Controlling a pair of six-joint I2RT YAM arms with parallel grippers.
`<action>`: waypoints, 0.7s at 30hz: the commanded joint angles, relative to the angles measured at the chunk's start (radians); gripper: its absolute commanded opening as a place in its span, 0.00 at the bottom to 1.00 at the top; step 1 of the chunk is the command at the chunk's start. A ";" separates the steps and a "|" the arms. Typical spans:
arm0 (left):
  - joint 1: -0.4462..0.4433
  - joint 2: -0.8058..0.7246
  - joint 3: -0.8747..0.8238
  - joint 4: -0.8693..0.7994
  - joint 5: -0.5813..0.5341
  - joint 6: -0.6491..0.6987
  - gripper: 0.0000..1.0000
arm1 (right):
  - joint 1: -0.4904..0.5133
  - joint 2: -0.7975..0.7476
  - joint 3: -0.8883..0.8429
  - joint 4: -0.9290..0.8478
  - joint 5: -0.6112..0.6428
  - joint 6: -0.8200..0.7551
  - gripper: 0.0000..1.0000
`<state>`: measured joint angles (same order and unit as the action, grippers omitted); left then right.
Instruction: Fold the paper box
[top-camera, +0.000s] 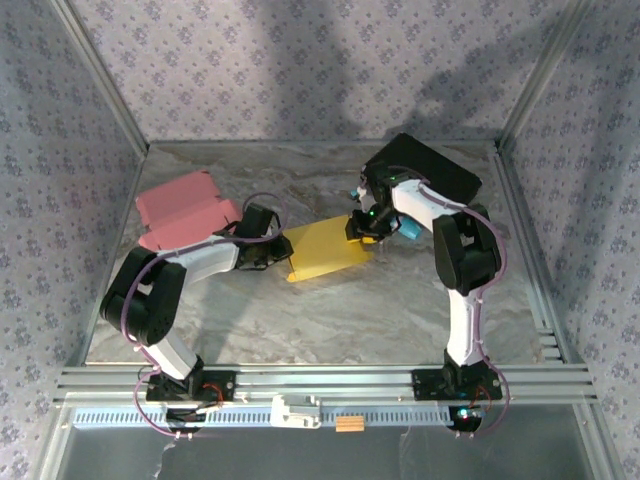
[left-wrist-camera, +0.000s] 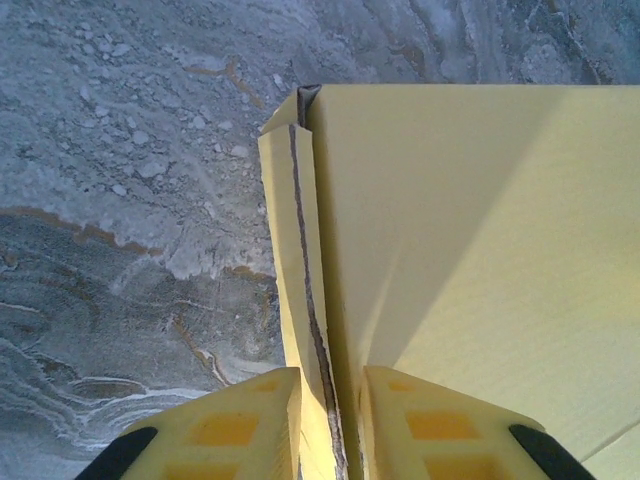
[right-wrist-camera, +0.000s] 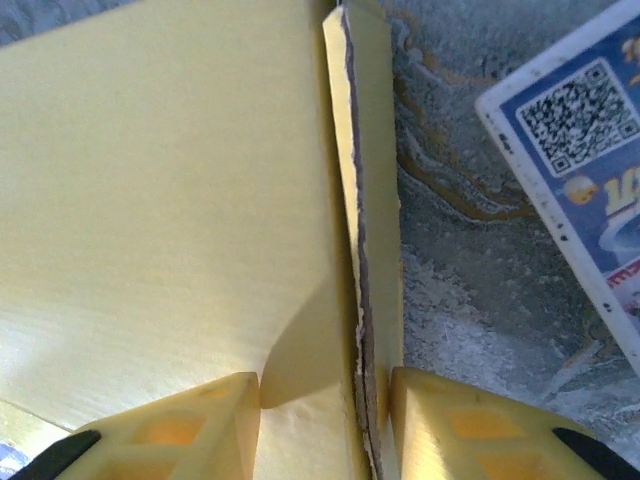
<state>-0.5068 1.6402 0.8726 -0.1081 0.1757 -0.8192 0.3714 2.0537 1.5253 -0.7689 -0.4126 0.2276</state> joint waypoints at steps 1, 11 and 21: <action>-0.011 0.015 -0.015 -0.024 0.014 0.006 0.26 | 0.021 -0.007 -0.044 -0.022 -0.035 0.001 0.37; -0.028 -0.047 -0.092 -0.059 0.039 0.002 0.25 | 0.096 -0.093 -0.156 -0.006 0.003 0.036 0.27; -0.051 -0.157 -0.174 -0.048 0.015 -0.029 0.14 | 0.133 -0.132 -0.230 0.042 -0.021 0.073 0.23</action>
<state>-0.5335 1.4982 0.7277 -0.1081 0.1642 -0.8383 0.4732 1.9156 1.3247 -0.7216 -0.3794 0.2920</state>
